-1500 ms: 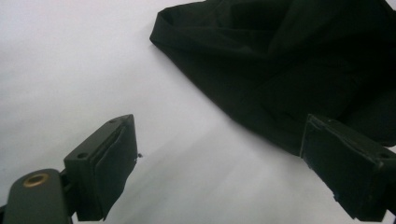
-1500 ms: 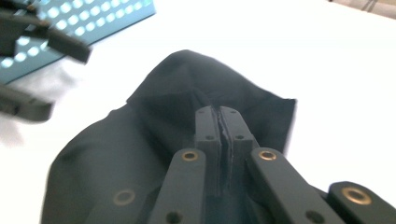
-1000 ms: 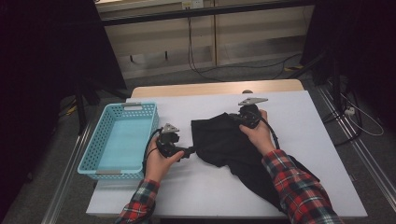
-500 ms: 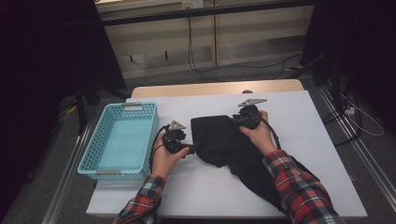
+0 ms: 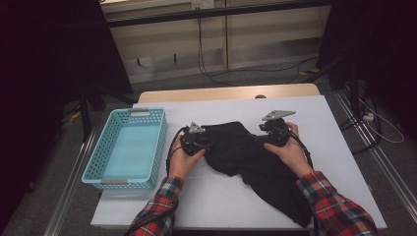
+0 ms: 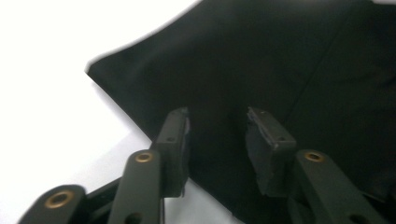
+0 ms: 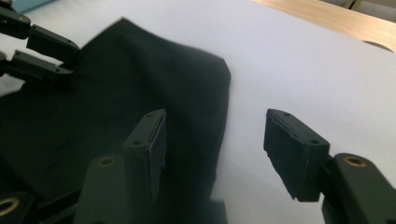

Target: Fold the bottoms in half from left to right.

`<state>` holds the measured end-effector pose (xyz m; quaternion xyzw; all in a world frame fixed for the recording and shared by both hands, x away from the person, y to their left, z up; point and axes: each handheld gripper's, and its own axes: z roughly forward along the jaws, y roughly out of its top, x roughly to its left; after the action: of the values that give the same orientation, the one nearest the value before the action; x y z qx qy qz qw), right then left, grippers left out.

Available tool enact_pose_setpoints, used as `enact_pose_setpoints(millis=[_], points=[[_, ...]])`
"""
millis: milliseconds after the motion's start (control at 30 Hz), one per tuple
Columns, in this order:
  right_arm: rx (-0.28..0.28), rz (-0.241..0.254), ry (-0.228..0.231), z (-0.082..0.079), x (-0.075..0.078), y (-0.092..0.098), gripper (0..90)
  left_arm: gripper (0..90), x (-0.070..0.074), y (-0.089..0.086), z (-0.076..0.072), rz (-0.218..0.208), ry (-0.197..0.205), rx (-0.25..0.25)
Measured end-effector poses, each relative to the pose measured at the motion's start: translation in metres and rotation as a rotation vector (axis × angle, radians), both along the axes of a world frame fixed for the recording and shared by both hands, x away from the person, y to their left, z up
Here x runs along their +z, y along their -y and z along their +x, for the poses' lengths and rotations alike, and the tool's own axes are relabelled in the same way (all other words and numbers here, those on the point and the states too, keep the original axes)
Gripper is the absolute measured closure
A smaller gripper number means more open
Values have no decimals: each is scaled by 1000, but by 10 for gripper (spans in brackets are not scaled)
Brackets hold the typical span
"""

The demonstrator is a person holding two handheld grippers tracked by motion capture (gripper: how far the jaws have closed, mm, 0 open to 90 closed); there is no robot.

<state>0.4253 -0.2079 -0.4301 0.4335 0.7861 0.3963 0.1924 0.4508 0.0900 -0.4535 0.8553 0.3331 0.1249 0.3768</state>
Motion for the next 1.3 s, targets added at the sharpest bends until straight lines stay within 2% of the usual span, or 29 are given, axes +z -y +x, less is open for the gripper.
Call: enact_pose_setpoints(millis=[133, 167, 233, 333, 433, 467, 533, 567, 600, 633, 700, 800, 867, 1033, 1167, 1233, 1267, 1300], points=[[0, -5, -2, -10, 1, 5, 404, 836, 3, 3, -3, 12, -27, -8], [1, 2, 0, -12, 2, 7, 404, 853, 4, 3, -3, 16, -31, 0], [2, 10, 6, -16, 4, 9, 404, 869, 6, 2, -3, 19, -39, 18], [7, 5, 11, -22, 5, 12, 403, 876, 8, -6, -3, -20, -41, 62], [9, 4, 17, -28, 6, 16, 403, 885, 9, -16, -4, -18, -51, 96], [11, 1, 13, -30, 5, 16, 404, 886, 9, -20, -5, -7, -57, 99], [16, -2, 13, -33, 4, 17, 404, 886, 9, -25, -7, -14, -52, 104], [14, -4, 12, -35, 4, 18, 404, 882, 9, -26, -7, -22, -54, 99], [16, -3, 11, -37, 4, 19, 403, 719, 8, -27, -6, -32, -53, 104], [13, -3, 13, -39, 5, 20, 404, 664, 9, -29, -4, -43, -65, 113], [9, -4, 17, -40, 6, 21, 403, 649, 10, -29, -1, -46, -61, 118], [6, -4, 26, -46, 7, 23, 399, 496, 15, -26, 8, -79, -57, 164], [3, -3, 32, -50, 8, 26, 398, 427, 18, -24, 14, -59, -48, 185], [-12, -1, 36, -59, 7, 36, 390, 389, 12, -14, 29, -11, -55, 192], [-32, 1, 35, -66, 5, 44, 353, 391, 5, -10, 40, 10, -62, 223], [-39, 0, 36, -69, 5, 47, 334, 420, 0, -10, 43, -8, -90, 245], [-41, -3, 37, -70, 5, 49, 330, 452, 1, -10, 43, 8, -83, 236], [-45, -2, 35, -72, 4, 51, 325, 479, 2, -9, 43, 4, -92, 223]])
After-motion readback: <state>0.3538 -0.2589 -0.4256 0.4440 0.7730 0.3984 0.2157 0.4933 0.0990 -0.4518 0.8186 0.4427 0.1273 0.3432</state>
